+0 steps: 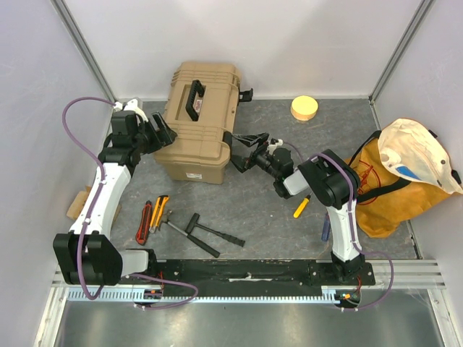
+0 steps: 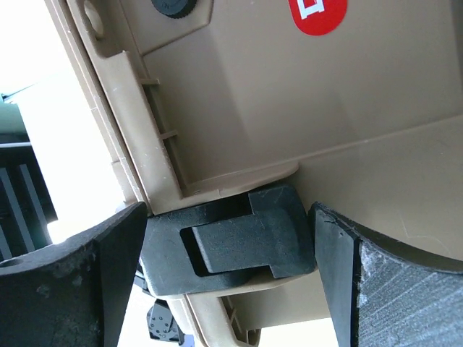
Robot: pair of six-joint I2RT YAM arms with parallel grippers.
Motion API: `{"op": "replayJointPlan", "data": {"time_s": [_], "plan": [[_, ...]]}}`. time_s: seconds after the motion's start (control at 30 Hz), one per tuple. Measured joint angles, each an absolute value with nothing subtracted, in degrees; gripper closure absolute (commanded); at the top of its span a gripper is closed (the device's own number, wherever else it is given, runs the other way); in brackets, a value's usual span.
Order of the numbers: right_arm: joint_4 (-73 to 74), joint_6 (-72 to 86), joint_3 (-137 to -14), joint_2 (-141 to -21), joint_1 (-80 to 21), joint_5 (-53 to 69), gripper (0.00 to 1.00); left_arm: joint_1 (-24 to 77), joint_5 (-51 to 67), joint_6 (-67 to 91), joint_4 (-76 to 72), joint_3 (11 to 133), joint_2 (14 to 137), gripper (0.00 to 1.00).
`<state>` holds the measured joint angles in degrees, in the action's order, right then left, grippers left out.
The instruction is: Pack the tool kit
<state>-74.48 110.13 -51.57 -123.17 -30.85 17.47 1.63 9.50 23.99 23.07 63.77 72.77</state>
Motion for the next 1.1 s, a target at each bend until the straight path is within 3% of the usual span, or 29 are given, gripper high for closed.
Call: {"op": "replayJointPlan", "data": {"time_s": [0.23,0.37,0.8,0.87,0.93,1.07,1.1], "plan": [[-72.5,111.8,-51.6,-122.8,-30.8,17.5,0.23,1.6,10.3,24.1,23.0,63.7,72.8,0.14],[-70.6,112.6,-51.7,-122.4,-30.8,17.3,0.41,1.5,10.0,24.0,23.0,63.7,72.8,0.15],[-64.1,106.6,-48.8,-118.8,-31.0,14.6,0.61,2.4,8.8,23.9,22.9,63.7,73.0,0.16],[-63.6,105.7,-48.8,-118.5,-31.0,14.4,0.6,2.6,8.4,23.9,22.9,63.7,73.0,0.16],[-62.8,104.7,-48.8,-118.0,-31.0,14.2,0.52,3.0,7.7,23.6,22.8,63.7,73.0,0.16],[-63.5,104.4,-48.8,-117.6,-30.9,14.3,0.13,3.3,6.9,23.0,22.8,63.7,73.1,0.16],[-64.6,104.6,-48.8,-117.4,-30.6,14.8,0.08,3.4,6.9,23.1,22.8,63.7,73.1,0.16]]}}
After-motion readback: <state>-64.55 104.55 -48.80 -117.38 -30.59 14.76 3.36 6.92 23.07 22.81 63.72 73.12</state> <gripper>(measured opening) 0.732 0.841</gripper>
